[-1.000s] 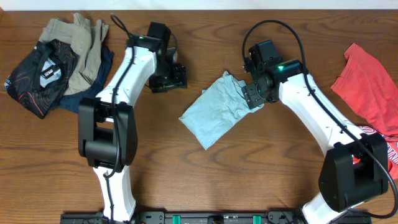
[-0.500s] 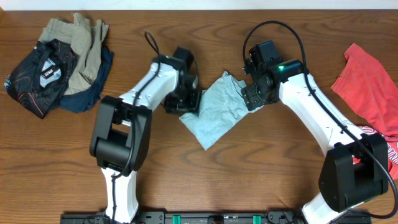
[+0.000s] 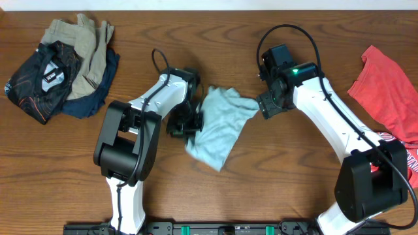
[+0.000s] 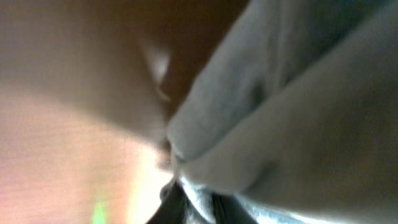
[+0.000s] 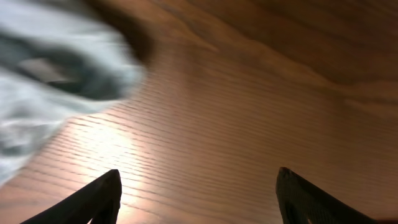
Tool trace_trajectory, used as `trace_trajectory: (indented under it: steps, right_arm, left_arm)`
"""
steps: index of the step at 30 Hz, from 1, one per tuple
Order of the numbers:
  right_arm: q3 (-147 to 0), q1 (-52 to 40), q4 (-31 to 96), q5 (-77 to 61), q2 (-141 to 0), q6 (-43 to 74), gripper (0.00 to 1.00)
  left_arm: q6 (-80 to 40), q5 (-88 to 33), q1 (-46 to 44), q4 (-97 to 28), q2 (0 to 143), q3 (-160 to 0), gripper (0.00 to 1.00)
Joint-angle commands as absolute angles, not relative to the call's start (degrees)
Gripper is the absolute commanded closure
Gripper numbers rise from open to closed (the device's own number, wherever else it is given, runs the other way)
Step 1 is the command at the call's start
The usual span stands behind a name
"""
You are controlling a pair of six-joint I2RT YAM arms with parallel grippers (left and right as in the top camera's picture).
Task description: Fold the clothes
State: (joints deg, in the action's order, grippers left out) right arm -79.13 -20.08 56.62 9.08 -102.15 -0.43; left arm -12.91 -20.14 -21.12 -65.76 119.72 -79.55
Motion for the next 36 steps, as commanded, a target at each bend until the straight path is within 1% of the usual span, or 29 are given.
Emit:
trace_trajectory:
  steps: [1,4,6,7,12,14,16,17,19,21,23,27,34,36]
  right_arm:
    - [-79.64,-19.09,56.77,12.45,-101.91,0.38,0.22]
    - [-79.64,-18.17,56.75,12.4,-101.91,0.43,0.22]
    - [-79.64,-17.61,56.75,12.4,-101.91,0.43,0.22]
    - [-79.64,-17.37,56.75,12.4,-101.91,0.43,0.22]
    - [-79.64,-16.53,57.06,11.97,-101.91,0.43,0.22]
    - [-79.64,-16.45,57.23,11.77,-101.91,0.45,0.22]
    - [-79.64,-16.45,57.32,11.75,-101.91,0.45,0.22]
    - [-79.64,-16.45,57.36,11.75,-101.91,0.45,0.22]
    - [-79.64,-16.45,57.45,11.75,-101.91,0.45,0.22]
    - [-79.64,-16.45,57.47,11.75,-101.91,0.45,0.21]
    - [-79.64,-16.45,57.52,11.75,-101.91,0.45,0.21]
    - [-79.64,-16.45,57.52,11.77,-101.91,0.43,0.21]
    - [-79.64,-16.45,57.67,11.77,-101.91,0.4,0.21]
    - [-79.64,-16.45,57.65,11.79,-101.91,0.4,0.21]
  left_arm:
    - [-20.58,-24.67,-21.41,-70.57,120.57,-78.98,0.89]
    - [-20.45,-25.5,-21.39,-73.21,120.44,-79.44,0.84]
    - [-20.14,-25.43,-21.17,-73.23,120.07,-80.25,0.83]
    - [-19.94,-24.84,-21.1,-73.19,119.74,-80.97,0.79]
    - [-19.59,-19.79,-19.66,-73.49,116.9,-85.86,0.76]
    - [-19.59,-17.02,-18.94,-73.17,115.35,-87.85,0.69]
    - [-19.55,-14.87,-18.28,-70.98,113.82,-88.86,0.43]
    - [-19.27,-14.39,-18.06,-69.25,113.19,-88.86,0.23]
    - [-16.1,-14.31,-17.74,-64.9,112.68,-88.86,0.12]
    - [-13.04,-14.33,-17.74,-61.69,112.86,-88.82,0.07]
    - [-10.83,-14.61,-17.76,-59.55,113.21,-88.77,0.05]
    - [-6.0,-18.44,-17.74,-56.62,115.0,-88.73,0.04]
    - [-5.48,-23.49,-17.76,-54.98,118.37,-88.31,0.04]
    - [-3.9,-26.7,-17.8,-54.15,119.52,-88.31,0.04]
